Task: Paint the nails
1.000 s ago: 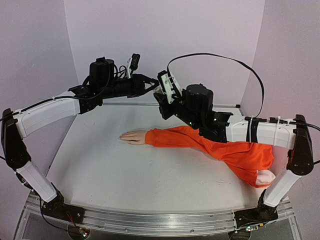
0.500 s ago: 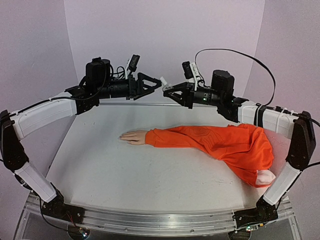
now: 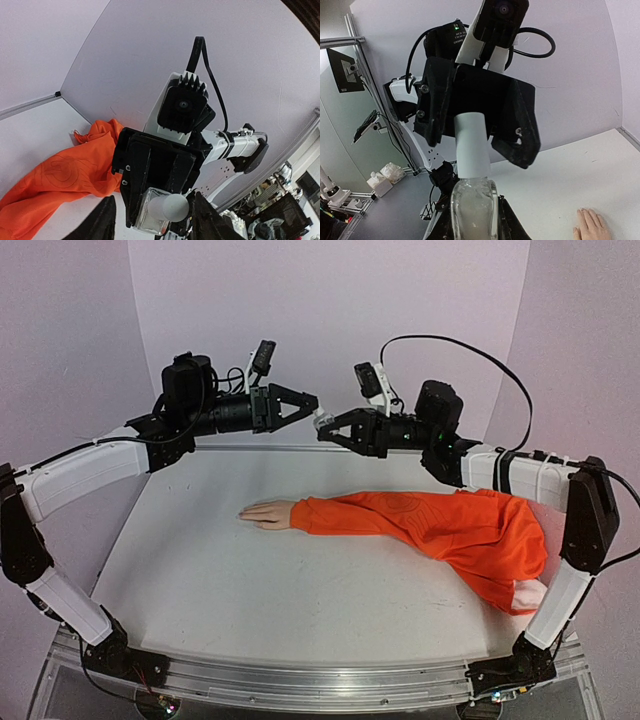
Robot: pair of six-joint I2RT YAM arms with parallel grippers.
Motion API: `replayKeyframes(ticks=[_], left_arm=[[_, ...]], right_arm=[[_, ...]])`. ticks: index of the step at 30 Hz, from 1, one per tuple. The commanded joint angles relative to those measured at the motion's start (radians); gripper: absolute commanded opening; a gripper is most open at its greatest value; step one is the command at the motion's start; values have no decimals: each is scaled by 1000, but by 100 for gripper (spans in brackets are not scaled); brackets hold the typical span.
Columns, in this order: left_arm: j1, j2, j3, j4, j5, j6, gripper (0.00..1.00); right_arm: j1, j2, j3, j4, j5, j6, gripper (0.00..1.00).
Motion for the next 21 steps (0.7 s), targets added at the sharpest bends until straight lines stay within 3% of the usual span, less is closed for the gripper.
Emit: replayKeyframes(ticks=[1, 7, 13, 16, 21], left_arm=[[-13, -32, 16, 70, 10, 22, 43], [-14, -31, 12, 52, -50, 19, 20], [-14, -18, 42, -8, -65, 21, 15], [-14, -22, 48, -45, -73, 31, 21], [-12, -32, 85, -175, -75, 53, 47]], right_arm=[[0, -2, 30, 111, -27, 32, 0], [-1, -5, 20, 104, -2, 5, 0], [0, -20, 13, 34, 64, -68, 0], [0, -27, 11, 2, 97, -100, 0], [0, -29, 18, -68, 112, -159, 0]])
